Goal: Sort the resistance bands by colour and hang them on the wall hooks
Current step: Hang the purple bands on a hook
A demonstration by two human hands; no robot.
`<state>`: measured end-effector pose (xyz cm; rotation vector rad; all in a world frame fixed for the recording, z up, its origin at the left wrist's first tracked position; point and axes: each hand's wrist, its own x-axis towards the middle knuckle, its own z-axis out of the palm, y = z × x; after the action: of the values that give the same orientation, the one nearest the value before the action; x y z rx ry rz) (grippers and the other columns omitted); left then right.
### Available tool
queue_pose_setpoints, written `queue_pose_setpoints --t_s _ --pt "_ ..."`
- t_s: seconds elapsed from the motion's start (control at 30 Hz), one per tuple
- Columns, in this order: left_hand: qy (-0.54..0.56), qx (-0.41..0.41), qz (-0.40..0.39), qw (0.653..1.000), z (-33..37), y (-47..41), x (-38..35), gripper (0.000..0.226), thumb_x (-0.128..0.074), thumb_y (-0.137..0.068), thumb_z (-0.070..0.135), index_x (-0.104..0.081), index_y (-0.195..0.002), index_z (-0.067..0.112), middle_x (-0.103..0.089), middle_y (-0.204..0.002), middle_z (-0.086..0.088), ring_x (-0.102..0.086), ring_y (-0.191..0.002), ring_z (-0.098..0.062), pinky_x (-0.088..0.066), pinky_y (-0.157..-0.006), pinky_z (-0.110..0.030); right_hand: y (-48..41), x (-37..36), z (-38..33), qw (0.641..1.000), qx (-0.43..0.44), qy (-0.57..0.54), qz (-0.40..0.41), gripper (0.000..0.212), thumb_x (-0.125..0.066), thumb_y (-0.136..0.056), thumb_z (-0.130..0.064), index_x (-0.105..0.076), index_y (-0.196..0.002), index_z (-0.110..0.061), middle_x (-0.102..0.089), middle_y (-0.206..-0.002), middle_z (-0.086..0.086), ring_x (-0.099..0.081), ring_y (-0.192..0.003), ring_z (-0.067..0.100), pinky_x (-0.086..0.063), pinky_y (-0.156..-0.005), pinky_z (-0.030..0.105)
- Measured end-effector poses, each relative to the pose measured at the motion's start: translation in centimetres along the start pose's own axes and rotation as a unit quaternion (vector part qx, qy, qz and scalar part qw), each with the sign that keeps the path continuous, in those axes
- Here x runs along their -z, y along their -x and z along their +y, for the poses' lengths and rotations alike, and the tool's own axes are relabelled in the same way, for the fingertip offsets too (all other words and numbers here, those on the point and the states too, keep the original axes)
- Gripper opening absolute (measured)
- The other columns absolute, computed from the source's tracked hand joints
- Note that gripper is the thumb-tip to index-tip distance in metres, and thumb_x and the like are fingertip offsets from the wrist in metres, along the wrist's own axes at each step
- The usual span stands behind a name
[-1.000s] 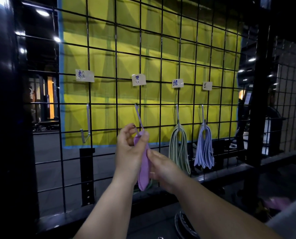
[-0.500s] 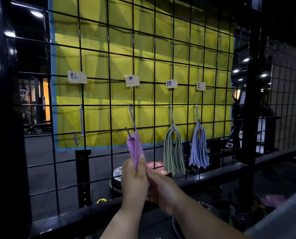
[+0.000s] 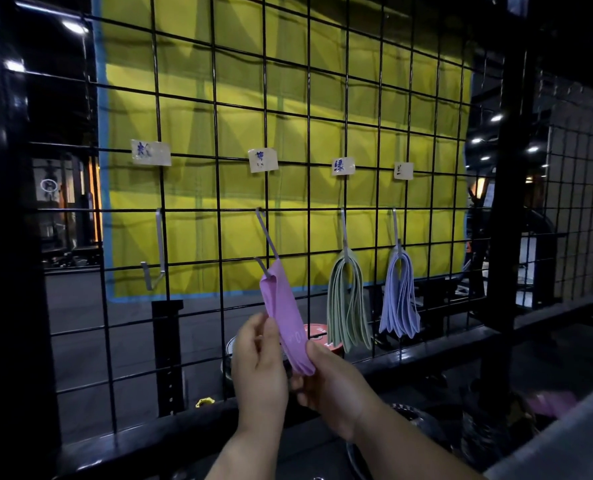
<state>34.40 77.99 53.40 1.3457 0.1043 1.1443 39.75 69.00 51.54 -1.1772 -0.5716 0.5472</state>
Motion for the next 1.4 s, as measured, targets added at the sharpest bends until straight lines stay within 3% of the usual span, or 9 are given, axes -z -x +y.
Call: queue_pose_setpoints --t_s 0.2,0.33,0.47,0.63,0.9,1.0,1.1,1.23,1.4 --pt "-0.074 -0.108 -0.004 0.991 4.4 -3.6 0.5 0.018 -0.054 -0.094 0.031 -0.06 -0.111 0.036 -0.054 -0.107 0.014 -0.052 -0.097 0.013 -0.039 -0.079 -0.003 0.2 -0.2 -0.3 1.0 0.003 0.016 0.004 0.027 -0.037 -0.102 -0.035 -0.057 -0.102 -0.017 -0.052 -0.071 -0.004 -0.049 -0.06 0.011 -0.035 -0.058 0.024" --pt "-0.069 -0.113 -0.028 0.991 6.3 -5.2 0.2 0.019 -0.052 -0.096 0.03 -0.07 -0.09 0.032 -0.066 -0.099 0.009 -0.059 -0.1 -0.007 -0.045 -0.085 -0.024 0.2 -0.3 -0.5 1.0 0.008 0.028 -0.001 0.026 -0.038 -0.102 -0.034 -0.056 -0.103 -0.015 -0.053 -0.07 -0.004 -0.05 -0.06 0.012 -0.037 -0.058 0.024" --pt "-0.01 -0.08 -0.04 0.996 7.3 -5.4 0.2 0.023 -0.051 -0.097 0.028 -0.066 -0.08 0.024 -0.066 -0.084 0.007 -0.061 -0.078 0.001 -0.046 -0.07 -0.014 0.1 0.1 -0.7 0.999 0.022 0.034 0.001 0.031 -0.038 -0.102 -0.036 -0.058 -0.111 -0.012 -0.054 -0.072 -0.002 -0.051 -0.061 0.013 -0.042 -0.059 0.024" --pt "0.025 -0.06 -0.024 0.998 7.9 -6.0 0.6 0.029 -0.048 -0.098 0.029 -0.06 -0.075 0.017 -0.057 -0.075 0.003 -0.052 -0.077 -0.015 -0.041 -0.07 -0.026 -0.2 0.6 -1.7 0.998 0.053 0.044 0.009 0.034 -0.035 -0.103 -0.028 -0.054 -0.121 -0.007 -0.054 -0.07 0.0 -0.049 -0.06 0.013 -0.04 -0.057 0.024" --pt "0.064 -0.024 -0.018 0.997 8.2 -6.3 -0.1 0.031 -0.049 -0.098 0.028 -0.059 -0.071 0.017 -0.054 -0.069 -0.002 -0.05 -0.075 -0.022 -0.039 -0.072 -0.034 0.2 0.6 -0.7 0.984 0.065 0.164 -0.015 0.042 -0.043 -0.094 -0.048 -0.056 -0.1 -0.008 -0.057 -0.072 0.007 -0.054 -0.059 0.011 -0.044 -0.06 0.024" --pt "0.043 -0.02 -0.011 0.999 7.2 -5.7 -0.1 0.031 -0.051 -0.097 0.035 -0.064 -0.07 0.025 -0.059 -0.07 -0.002 -0.053 -0.073 -0.021 -0.042 -0.072 -0.034 0.4 0.7 0.1 0.984 0.075 0.16 -0.022 0.048 -0.043 -0.094 -0.051 -0.054 -0.1 -0.004 -0.057 -0.069 0.007 -0.052 -0.059 0.012 -0.043 -0.06 0.025" --pt "0.036 -0.025 -0.006 0.999 6.6 -5.0 -0.4 0.021 -0.054 -0.094 0.038 -0.066 -0.093 0.021 -0.064 -0.082 0.002 -0.06 -0.081 -0.018 -0.045 -0.074 -0.028 0.1 1.1 0.1 0.987 0.064 0.145 -0.007 0.048 -0.046 -0.092 -0.053 -0.053 -0.098 -0.006 -0.058 -0.068 0.008 -0.05 -0.056 0.015 -0.04 -0.057 0.027" --pt "-0.023 0.003 -0.018 1.0 5.3 -2.9 -1.1 0.053 -0.071 -0.079 0.038 -0.04 -0.12 0.028 -0.055 -0.105 0.007 -0.057 -0.087 0.001 -0.044 -0.068 -0.013 -0.2 1.1 0.0 0.989 0.059 0.136 0.006 0.043 -0.046 -0.082 -0.052 -0.053 -0.093 -0.011 -0.058 -0.066 0.009 -0.05 -0.051 0.015 -0.039 -0.053 0.025" --pt "-0.195 -0.001 -0.05 0.979 0.6 0.8 -0.9 0.019 -0.063 -0.087 0.036 -0.051 -0.088 0.023 -0.06 -0.082 -0.002 -0.059 -0.072 -0.018 -0.042 -0.054 -0.018 -0.1 0.6 -0.5 0.986 0.079 0.144 -0.028 0.044 -0.043 -0.095 -0.054 -0.059 -0.095 -0.013 -0.055 -0.073 0.004 -0.049 -0.058 0.013 -0.038 -0.054 0.025"
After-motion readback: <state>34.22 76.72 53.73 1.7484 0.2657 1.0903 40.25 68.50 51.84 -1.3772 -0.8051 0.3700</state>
